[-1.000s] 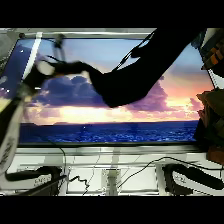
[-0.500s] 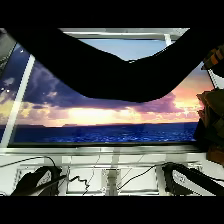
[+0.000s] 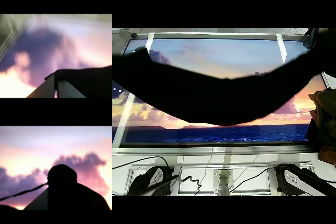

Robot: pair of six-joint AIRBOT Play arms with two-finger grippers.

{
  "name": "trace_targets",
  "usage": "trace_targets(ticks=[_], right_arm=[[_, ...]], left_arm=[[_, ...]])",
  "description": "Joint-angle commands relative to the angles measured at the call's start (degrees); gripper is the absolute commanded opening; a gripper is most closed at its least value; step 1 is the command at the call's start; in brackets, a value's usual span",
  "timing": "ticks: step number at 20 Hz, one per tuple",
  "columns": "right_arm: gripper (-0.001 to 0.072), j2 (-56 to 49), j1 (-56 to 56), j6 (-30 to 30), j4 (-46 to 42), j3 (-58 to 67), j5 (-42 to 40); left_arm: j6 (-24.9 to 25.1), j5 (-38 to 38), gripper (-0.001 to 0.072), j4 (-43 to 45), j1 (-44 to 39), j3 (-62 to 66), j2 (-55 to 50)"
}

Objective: Fold the clothes and pants, and hang the long-sleeved shirts on hangers.

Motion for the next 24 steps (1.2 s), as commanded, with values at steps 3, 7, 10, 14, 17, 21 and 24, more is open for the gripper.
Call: trace_targets(ticks=[3, 7, 10, 14, 17, 21, 24], right_arm=[[0.0017, -4.9, 0.0, -1.7, -2.3, -15.8, 4.2], [0.0017, -10.6, 0.0, -1.4, -1.5, -22.6, -9.2], [0.0017, -15.1, 0.0, 0.1, -0.3, -22.8, -18.7], [0.0017, -19.8, 0.0, 10.5, 1.3, -22.8, -37.7], [0.0059, -23.0, 0.2, 15.0, 4.8, -22.8, -49.2], [0.0666, -22.5, -0.3, 11.3, -0.3, -21.8, -47.1], [0.0304, -20.9, -5.6, 10.1, -6.4, -20.4, -34.5]], left_arm=[[-2.5, -10.2, 0.0008, -1.0, -2.6, -10.7, -11.0], [-2.6, -8.0, 0.0009, -1.0, -5.5, -11.3, -19.5], [-2.6, -7.5, 0.0008, -1.0, -6.1, -11.3, -23.4], [-2.6, -5.6, 0.0009, -1.0, -6.1, -11.3, -24.5], [-2.6, -3.6, 0.0009, -1.3, -6.2, -11.3, -24.5], [-2.6, -2.1, 0.0010, -1.7, -6.2, -11.3, -24.5], [-2.6, -2.1, 0.0010, -1.7, -6.1, -11.3, -24.5]])
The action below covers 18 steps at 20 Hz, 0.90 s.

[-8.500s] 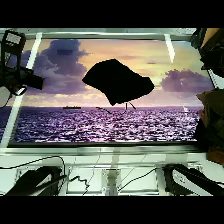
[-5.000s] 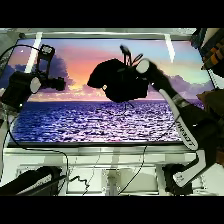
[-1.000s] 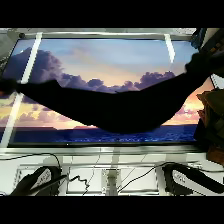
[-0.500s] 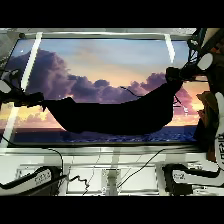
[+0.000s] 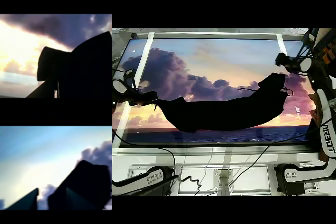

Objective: Fold the clothes and pants, and hang the long-sleeved shirts on hangers.

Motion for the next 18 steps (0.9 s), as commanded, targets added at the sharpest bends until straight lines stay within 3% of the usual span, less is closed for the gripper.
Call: trace_targets(ticks=[1, 4, 6, 8, 13, 18], right_arm=[[0.0291, 1.2, -6.1, -1.5, -5.7, 1.0, 12.9], [0.0290, 1.2, -14.9, -10.4, -3.8, -1.4, 27.6], [0.0322, 1.2, -19.3, -17.2, 4.0, -6.4, 30.6], [0.0515, 1.0, -21.6, -19.2, 12.2, -12.6, 27.3], [0.0535, -2.0, -20.9, -21.1, 24.7, -21.4, 11.0], [0.0534, -7.5, -18.3, -22.1, 30.6, -21.4, 3.0]], left_arm=[[0.0, 0.7, 0.0010, -0.1, 0.0, 0.0, 0.0], [0.0, 0.7, 0.0010, -0.1, 0.0, 0.0, 0.0], [0.0, 0.7, 0.0010, -0.1, 0.0, 0.0, 0.0], [0.0, 0.7, 0.0010, -0.1, 0.0, 0.0, 0.0], [0.0, 0.7, 0.0010, -0.1, 0.0, 0.0, 0.0], [0.0, 0.7, 0.0010, -0.1, 0.0, 0.0, -0.1]])
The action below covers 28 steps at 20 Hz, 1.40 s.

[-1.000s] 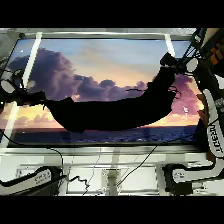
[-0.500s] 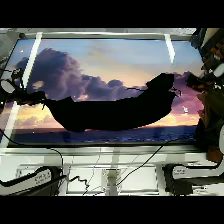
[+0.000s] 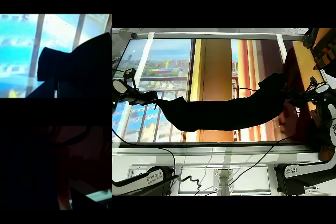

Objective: Fold the clothes and pants, and hang the long-sleeved shirts on hangers.

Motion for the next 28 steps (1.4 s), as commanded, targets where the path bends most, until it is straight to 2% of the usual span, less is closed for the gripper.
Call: trace_targets(ticks=[1, 2, 5, 7, 10, 15, 19, 21, 26, 28], right_arm=[[0.0530, -3.5, 2.0, -1.1, 5.6, -0.9, -7.7], [0.0521, -3.9, 2.8, -1.1, 5.5, -0.9, -10.1], [0.0310, -4.0, 5.5, -1.1, 4.9, -0.9, -17.0], [0.0011, -3.9, 6.5, -1.1, 4.6, -0.7, -17.5], [0.0016, -1.5, 6.0, -1.0, 3.6, 1.7, -13.6], [0.0016, 10.6, 2.3, 1.6, -8.2, 8.0, -11.0], [0.0016, 19.8, -1.0, 2.3, -12.3, 8.3, -7.6], [0.0016, 21.6, -2.0, 2.3, -14.5, 8.3, -2.0], [0.0016, 21.7, -2.3, 1.6, -24.9, 8.3, 21.0], [0.0016, 21.7, -2.3, -0.1, -28.0, 8.0, 26.5]], left_arm=[[0.0, 0.0, 0.0010, 0.0, 0.0, 0.0, 0.0], [0.0, 0.0, 0.0010, 0.0, 0.0, 0.0, 0.0], [0.0, 0.0, 0.0010, 0.0, 0.0, 0.0, 0.0], [0.0, 0.0, 0.0010, 0.0, 0.0, 0.0, 0.0], [0.0, 0.0, 0.0009, 0.3, 0.3, 0.2, 0.1], [-0.7, 0.2, 0.0009, 0.2, 5.2, 0.6, 2.7], [-0.7, 0.0, 0.0009, 0.0, 7.2, 0.6, 5.7], [-0.7, -0.9, 0.0009, 0.1, 7.2, 0.6, 6.0], [-0.7, -6.0, 0.0009, 1.9, 7.2, -1.2, 5.8], [-0.7, -8.2, 0.0009, 4.1, 7.2, -2.8, 5.8]])
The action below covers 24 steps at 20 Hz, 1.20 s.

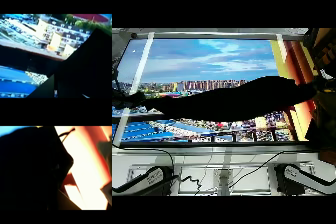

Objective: Fold the clothes and pants, and hang the long-sleeved shirts on hangers.

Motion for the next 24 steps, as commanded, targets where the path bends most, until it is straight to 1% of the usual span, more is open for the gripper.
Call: trace_targets(ticks=[1, 2, 3, 4, 5, 6, 8, 10, 12, 14, 16, 19, 21, 24], right_arm=[[0.0016, 0.4, -0.2, -2.4, -7.1, -0.6, 13.4], [0.0016, 0.4, -0.2, -2.6, -7.3, -1.2, 13.6], [0.0016, 0.4, -0.2, -2.6, -7.3, -1.9, 13.1], [0.0016, 0.4, -0.2, -2.6, -7.1, -2.6, 12.6], [0.0016, 0.4, -0.2, -2.6, -7.0, -3.3, 12.1], [0.0016, 0.4, -0.2, -2.6, -7.0, -4.0, 11.6], [0.0017, 0.4, -0.2, -2.6, -7.0, -5.2, 10.8], [0.0017, 0.4, -0.2, -2.6, -7.0, -5.7, 9.9], [0.0017, 0.4, -0.2, -2.6, -7.0, -5.8, 8.7], [0.0017, 0.4, -0.2, -2.6, -6.9, -5.8, 8.0], [0.0016, 0.4, -0.2, -2.6, -6.9, -5.8, 7.9], [0.0017, 0.4, -0.2, -2.6, -7.0, -5.8, 7.9], [0.0017, 0.4, -0.2, -2.6, -7.0, -5.8, 7.9], [0.0017, 0.4, -0.2, -2.6, -7.0, -5.8, 7.9]], left_arm=[[0.0, -3.7, 0.0010, 3.0, 0.1, -2.7, 0.1], [0.0, -3.7, 0.0010, 3.0, 0.1, -3.8, 0.1], [0.0, -3.7, 0.0048, 3.0, 0.1, -4.6, 0.1], [0.0, -3.8, 0.0293, 3.0, 0.1, -4.8, 0.1], [0.0, -3.9, 0.0685, 3.0, 0.1, -4.8, 0.2], [-0.2, -4.3, 0.0708, 3.0, 0.1, -4.7, 0.2], [-0.2, -4.9, 0.0706, 1.7, 0.0, -4.7, 0.2], [-0.2, -4.4, 0.0705, -3.7, -0.4, -4.7, 0.2], [-0.3, -0.3, 0.0705, -8.2, -2.0, -4.7, -0.1], [-4.0, 4.5, 0.0705, -11.4, -4.8, -4.7, -1.3], [-8.7, 9.1, 0.0705, -11.5, -9.1, -4.7, -4.2], [-13.0, 14.4, 0.0704, -11.2, -15.0, -4.4, -10.5], [-16.5, 14.3, 0.0696, -9.1, -17.1, -2.2, -15.3], [-26.2, 13.3, 0.0685, -2.9, -17.8, 1.6, -20.1]])
